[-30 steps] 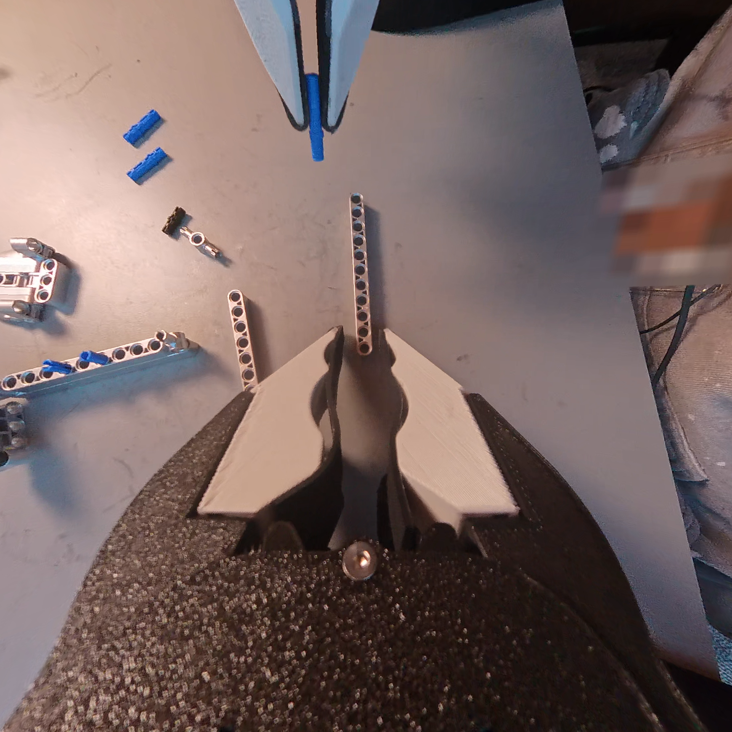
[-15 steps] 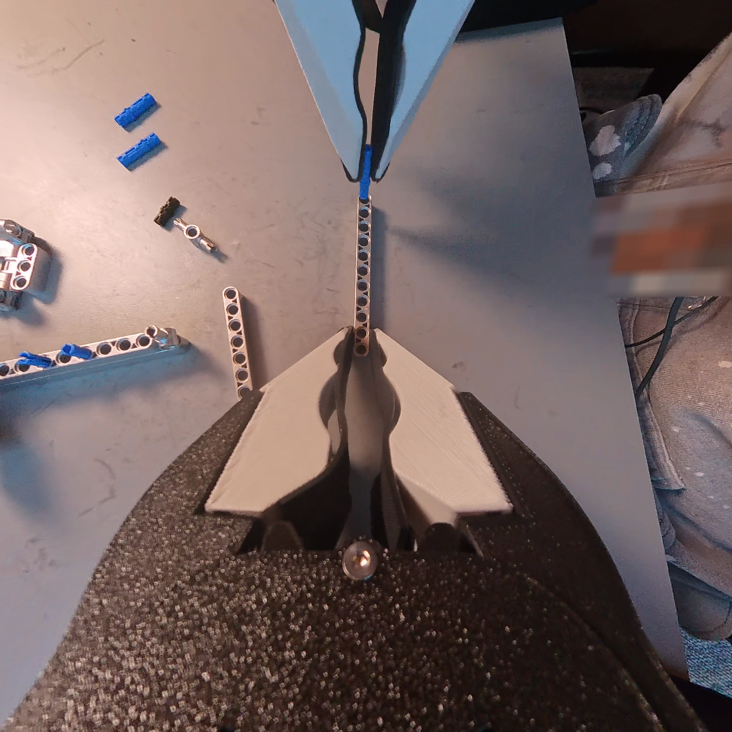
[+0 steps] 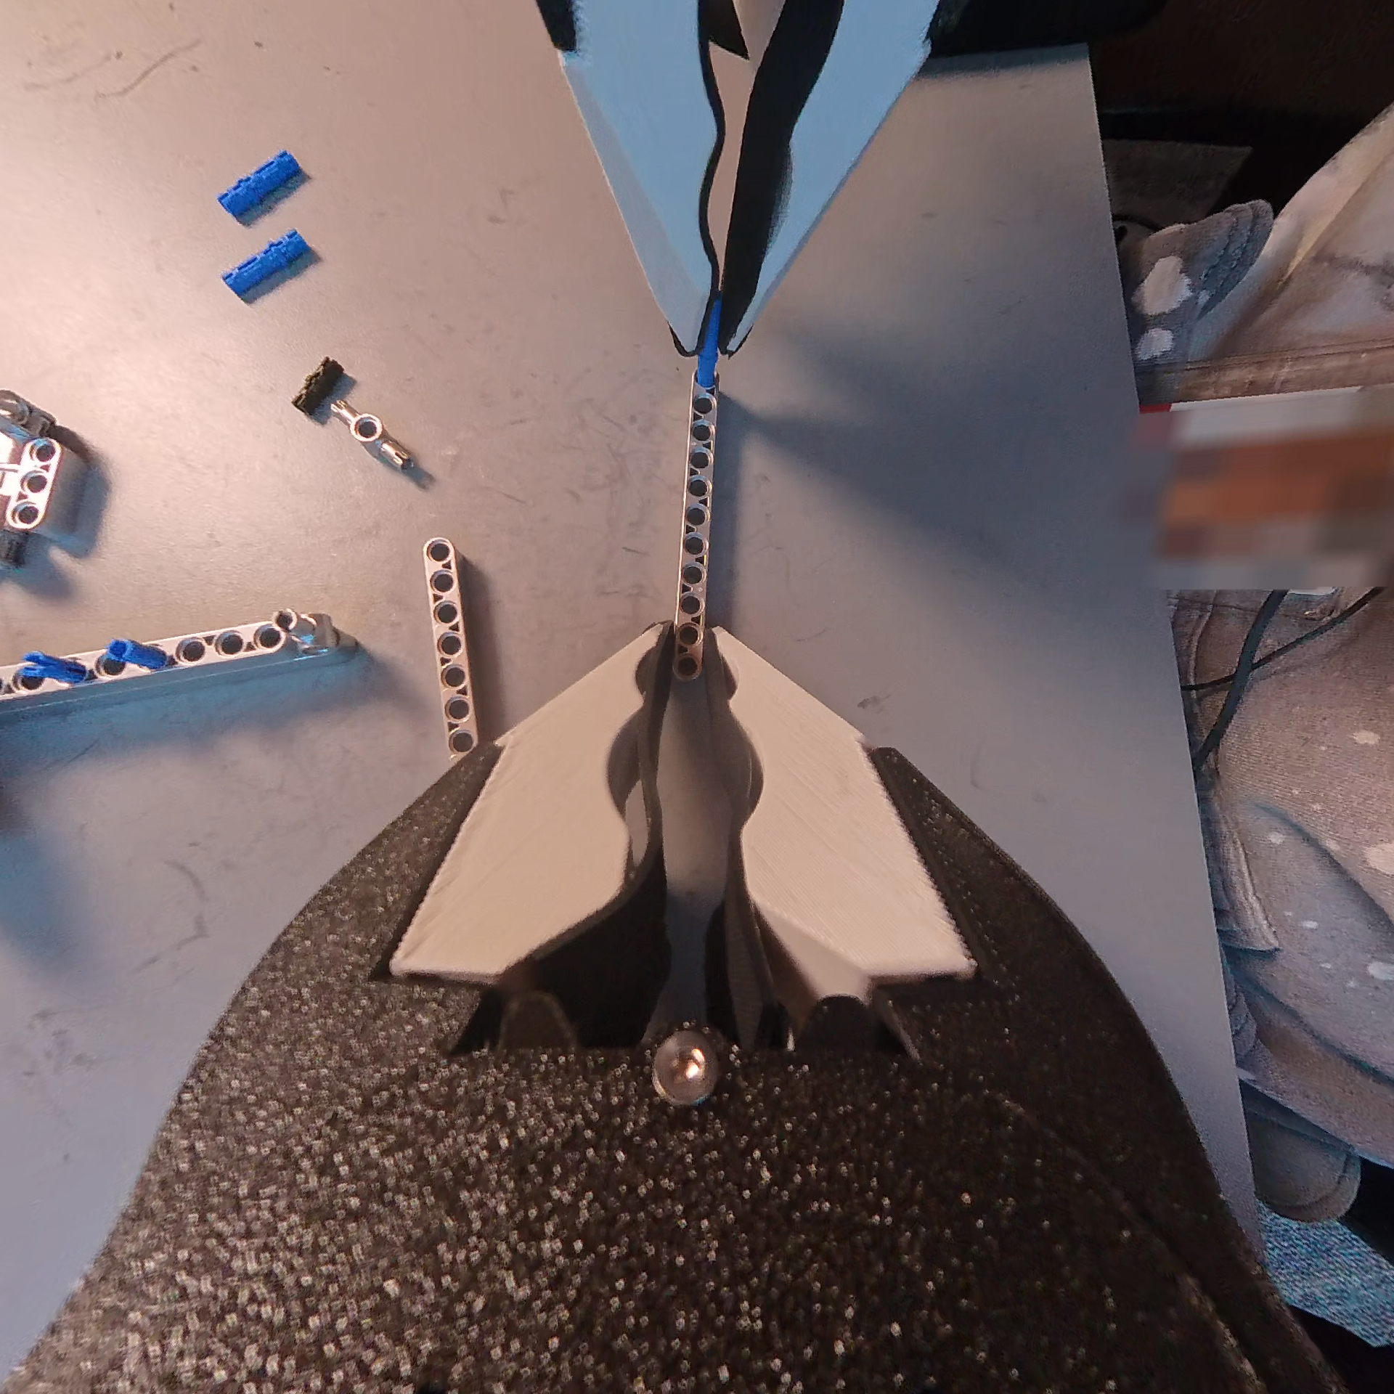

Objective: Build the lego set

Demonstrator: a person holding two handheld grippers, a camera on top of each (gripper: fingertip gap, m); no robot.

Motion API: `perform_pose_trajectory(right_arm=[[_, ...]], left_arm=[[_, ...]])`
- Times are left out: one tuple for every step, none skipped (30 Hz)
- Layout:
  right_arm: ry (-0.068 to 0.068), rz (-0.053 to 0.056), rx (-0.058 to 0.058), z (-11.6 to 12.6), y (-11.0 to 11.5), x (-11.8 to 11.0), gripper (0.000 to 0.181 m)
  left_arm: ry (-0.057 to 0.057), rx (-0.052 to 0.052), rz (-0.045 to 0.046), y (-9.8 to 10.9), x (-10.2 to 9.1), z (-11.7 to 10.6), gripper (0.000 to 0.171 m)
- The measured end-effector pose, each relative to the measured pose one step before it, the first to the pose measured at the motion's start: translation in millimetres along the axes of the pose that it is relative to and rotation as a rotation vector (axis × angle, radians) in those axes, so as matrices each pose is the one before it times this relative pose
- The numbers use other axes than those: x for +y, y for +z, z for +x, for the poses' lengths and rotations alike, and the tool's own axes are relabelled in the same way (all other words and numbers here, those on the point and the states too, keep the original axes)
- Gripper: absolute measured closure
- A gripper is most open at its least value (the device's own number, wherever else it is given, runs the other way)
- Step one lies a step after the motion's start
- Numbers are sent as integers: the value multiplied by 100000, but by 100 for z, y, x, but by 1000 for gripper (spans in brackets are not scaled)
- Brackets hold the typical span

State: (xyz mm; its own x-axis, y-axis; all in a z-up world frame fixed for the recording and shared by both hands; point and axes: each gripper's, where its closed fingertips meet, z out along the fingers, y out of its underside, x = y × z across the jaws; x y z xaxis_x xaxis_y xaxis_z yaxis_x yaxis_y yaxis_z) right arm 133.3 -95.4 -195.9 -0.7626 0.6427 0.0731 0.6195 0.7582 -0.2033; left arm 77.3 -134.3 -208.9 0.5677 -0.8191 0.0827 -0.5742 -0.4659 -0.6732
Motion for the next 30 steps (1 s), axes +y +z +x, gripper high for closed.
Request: perform_pose_trajectory(right_arm=[[257, 55, 502, -4, 1, -13, 179], [431, -247, 473, 4, 1, -15, 179], [335, -315, 509, 1, 7, -18, 179], [307, -349, 897, 34, 171, -38, 179], [-281, -1338, -554, -252, 447, 47, 179], [-328, 300, -585, -194, 123, -219, 179], [416, -608, -154, 12, 2, -17, 179], [852, -12, -330, 28, 9, 6, 179], [1292, 229, -739, 10, 15, 1, 179], [572, -11, -333, 13, 7, -6, 179], [363, -379, 43, -4, 4, 2, 180], [787, -31, 222, -3, -2, 12, 180], [1427, 698, 189, -11, 3, 4, 180], [1738, 1216, 259, 0, 5, 3, 180], [1616, 1279, 396, 9, 5, -2, 180], [1401, 1021, 570, 1, 0, 0, 180], [1201, 778, 768, 8, 0, -12, 179], [1143, 932, 977, 9, -2, 1, 179], [1414, 1405, 1242, 44, -18, 3, 178], [1701, 1352, 2008, 183, -46, 60, 178], [1121, 576, 2522, 326, -147, 145, 175], [909, 1453, 955, 163, -345, -43, 169], [1300, 2780, -449, -11, -499, -360, 169], [1543, 2488, -299, 23, -505, -430, 172], [593, 967, 549, 136, -373, -247, 175], [-545, -379, 1052, 164, -215, -28, 179], [-639, -405, 635, 102, -52, -8, 181], [250, -259, -300, -23, 107, -24, 181], [324, -707, -1153, -149, 224, 68, 181], [-486, -1570, -279, -63, 332, 215, 181]], left_arm=[[-586, -7, -163, 4, -13, 6, 167], [-469, -86, -176, -4, -2, 3, 167], [-509, -94, -132, 3, -13, -3, 167], [-593, -56, 4, 29, -36, 5, 167], [-739, 42, 18, 55, -53, 23, 167], [-471, 32, -33, 17, -21, 11, 166], [-293, 97, 29, -12, 8, 8, 166], [-425, 175, 23, -5, 11, 6, 166], [-258, 50, 11, -15, -2, 6, 166], [-98, -33, -61, 2, 3, 8, 166], [-383, 76, -11, -3, -3, 2, 166], [-511, 163, 51, 4, -4, -6, 166], [-363, 128, 25, -6, -3, 2, 166], [-203, -9, -19, 2, -3, 5, 166], [-57, -163, -87, 6, 1, -7, 166], [49, -255, -135, 6, -5, 8, 166], [142, -220, -111, -8, 8, 2, 166], [127, -88, -93, 4, 7, 13, 166], [199, -44, -81, -1, 11, 8, 166], [312, -88, -30, -2, -3, 9, 166], [311, -157, 22, 9, -4, -2, 166], [58, -79, 72, -6, -12, -6, 167], [45, -46, -10, 2, 1, 4, 167], [200, -127, -30, -1, 8, 4, 167], [267, -115, -58, 7, 2, -1, 167], [191, -47, -36, -3, 10, 2, 167], [90, -3, -9, 5, -4, -1, 167], [-19, 17, -8, -1, 1, 4, 167], [-70, 36, 14, -5, 4, 4, 167], [-54, 50, 30, -9, 7, -1, 167]])
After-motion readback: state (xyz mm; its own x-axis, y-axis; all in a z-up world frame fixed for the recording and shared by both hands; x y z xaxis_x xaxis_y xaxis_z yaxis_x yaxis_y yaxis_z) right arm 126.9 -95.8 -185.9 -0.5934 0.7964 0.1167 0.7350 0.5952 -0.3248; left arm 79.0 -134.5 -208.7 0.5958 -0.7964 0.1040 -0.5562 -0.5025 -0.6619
